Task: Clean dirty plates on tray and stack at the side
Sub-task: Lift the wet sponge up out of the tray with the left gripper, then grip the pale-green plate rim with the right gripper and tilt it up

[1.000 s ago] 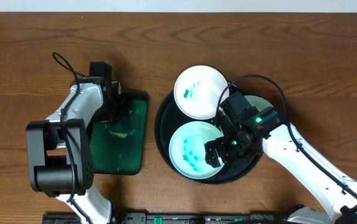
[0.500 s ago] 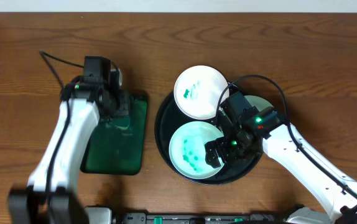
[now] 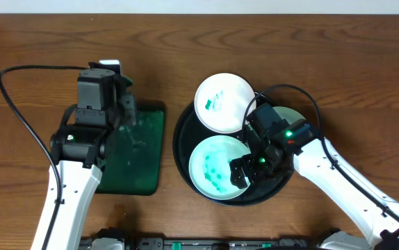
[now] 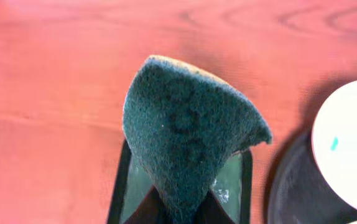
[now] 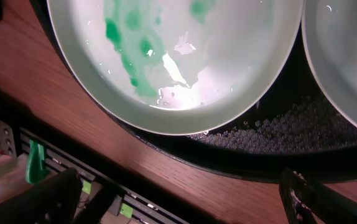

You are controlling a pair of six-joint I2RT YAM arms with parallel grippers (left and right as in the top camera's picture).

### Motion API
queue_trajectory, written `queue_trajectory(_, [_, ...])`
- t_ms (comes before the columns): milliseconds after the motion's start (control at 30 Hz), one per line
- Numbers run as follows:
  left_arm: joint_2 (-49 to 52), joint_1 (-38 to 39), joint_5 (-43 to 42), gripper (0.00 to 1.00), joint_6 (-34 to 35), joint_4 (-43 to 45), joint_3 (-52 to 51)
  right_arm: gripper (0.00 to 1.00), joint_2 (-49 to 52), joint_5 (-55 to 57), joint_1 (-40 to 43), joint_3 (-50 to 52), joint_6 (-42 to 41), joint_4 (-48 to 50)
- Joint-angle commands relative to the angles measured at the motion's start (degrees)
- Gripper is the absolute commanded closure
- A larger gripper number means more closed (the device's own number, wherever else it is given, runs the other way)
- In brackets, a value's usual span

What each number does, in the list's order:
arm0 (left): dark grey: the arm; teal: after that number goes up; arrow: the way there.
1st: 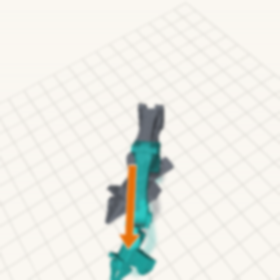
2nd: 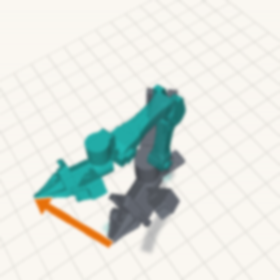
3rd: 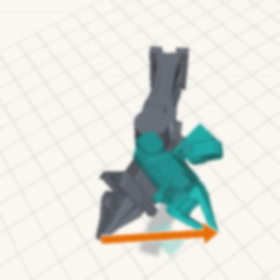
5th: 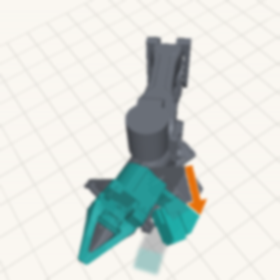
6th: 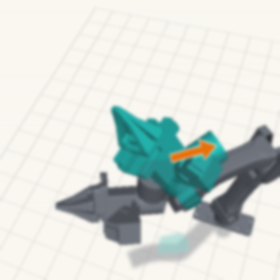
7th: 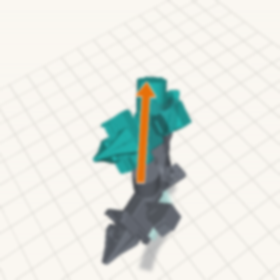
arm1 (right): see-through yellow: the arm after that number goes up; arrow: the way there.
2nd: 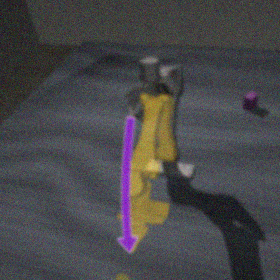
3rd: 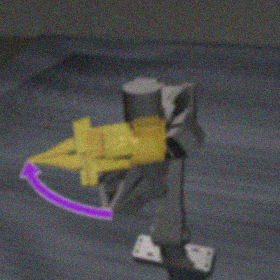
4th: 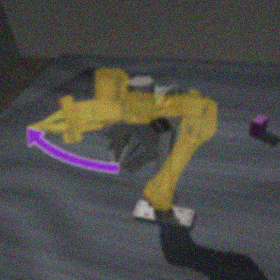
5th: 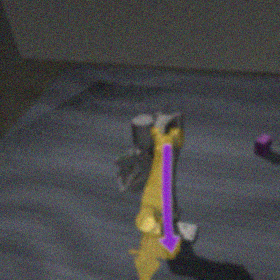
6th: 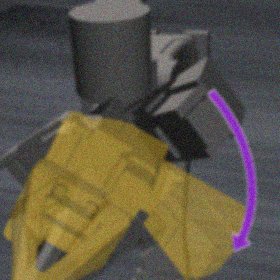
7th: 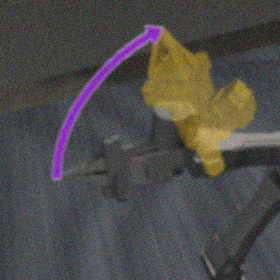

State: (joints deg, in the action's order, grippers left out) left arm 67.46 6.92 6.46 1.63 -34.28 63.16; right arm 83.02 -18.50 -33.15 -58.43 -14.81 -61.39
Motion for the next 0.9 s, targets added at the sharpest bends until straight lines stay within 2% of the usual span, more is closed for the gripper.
queue_trajectory(0, [-0.39,0.17,1.97,0.93,-1.88,2.29,-0.48,0.01,-0.26,-0.63,-0.33,0.15,0.72,0.13])
queue_trajectory(400, [0.59,0.15,1.97,0.93,-2.03,0.92,-0.48,0.01,-0.09,0.44,-0.33,0.17,0.7,1.38])
queue_trajectory(567, [1.14,0.15,1.97,0.93,-2.03,0.24,-0.48,0.01,1.25,1.86,-0.33,2.21,-4.13,2.16])
queue_trajectory(733, [1.14,0.13,1.97,0.93,-2.03,0.22,-0.48,0.01,2.75,4.48,-0.33,8.09,-12.11,9.99])
queue_trajectory(867, [1.14,0.13,1.97,0.93,-2.03,-0.11,-0.48,0.01,2.86,-1.03,-0.33,12.46,-14.08,17.62])
